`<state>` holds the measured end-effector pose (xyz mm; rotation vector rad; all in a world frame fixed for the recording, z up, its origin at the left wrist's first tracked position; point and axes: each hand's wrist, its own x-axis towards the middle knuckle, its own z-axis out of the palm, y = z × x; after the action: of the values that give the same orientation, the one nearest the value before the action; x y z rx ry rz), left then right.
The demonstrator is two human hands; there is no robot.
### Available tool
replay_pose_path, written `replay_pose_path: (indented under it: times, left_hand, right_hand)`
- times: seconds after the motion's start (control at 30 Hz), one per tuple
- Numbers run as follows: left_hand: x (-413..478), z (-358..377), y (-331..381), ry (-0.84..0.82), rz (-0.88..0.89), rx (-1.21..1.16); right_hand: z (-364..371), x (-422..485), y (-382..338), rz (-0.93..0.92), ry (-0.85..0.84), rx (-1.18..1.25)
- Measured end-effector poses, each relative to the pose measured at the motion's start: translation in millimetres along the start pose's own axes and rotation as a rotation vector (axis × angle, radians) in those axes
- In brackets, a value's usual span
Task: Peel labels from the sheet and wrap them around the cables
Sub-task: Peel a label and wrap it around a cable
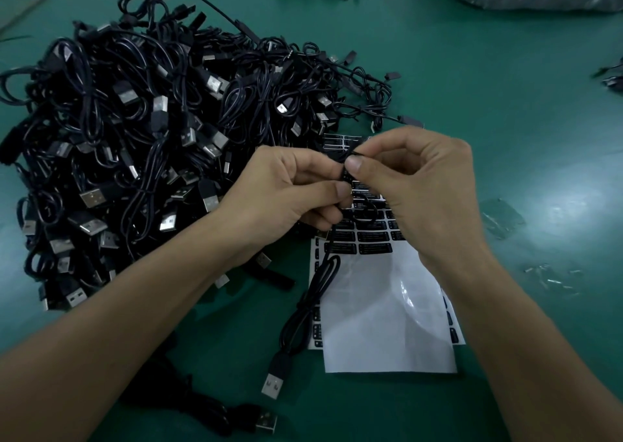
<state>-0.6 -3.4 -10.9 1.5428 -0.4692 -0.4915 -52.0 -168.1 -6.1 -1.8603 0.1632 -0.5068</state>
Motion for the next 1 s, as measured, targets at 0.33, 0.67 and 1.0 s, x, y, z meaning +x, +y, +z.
replay_pose_path:
  times: [0.33,0.67,1.0]
  left_hand:
    - [1.2,-1.5,-0.9,-0.015,-0.004,0.002]
    - [1.5,-2.7,-0.7,-0.023,-0.015,0.017]
    - [-1.7,2.5,-2.1,0.026,0.024,0.158]
  right_hand:
    - [0.0,1.6,4.0,0.017,-0.034,0.082]
    - [-2.3,0.2,4.2,-0.040,-0.067,0.086]
    - [-4.5,0.2,5.9,-0.025,-0.123,0.160]
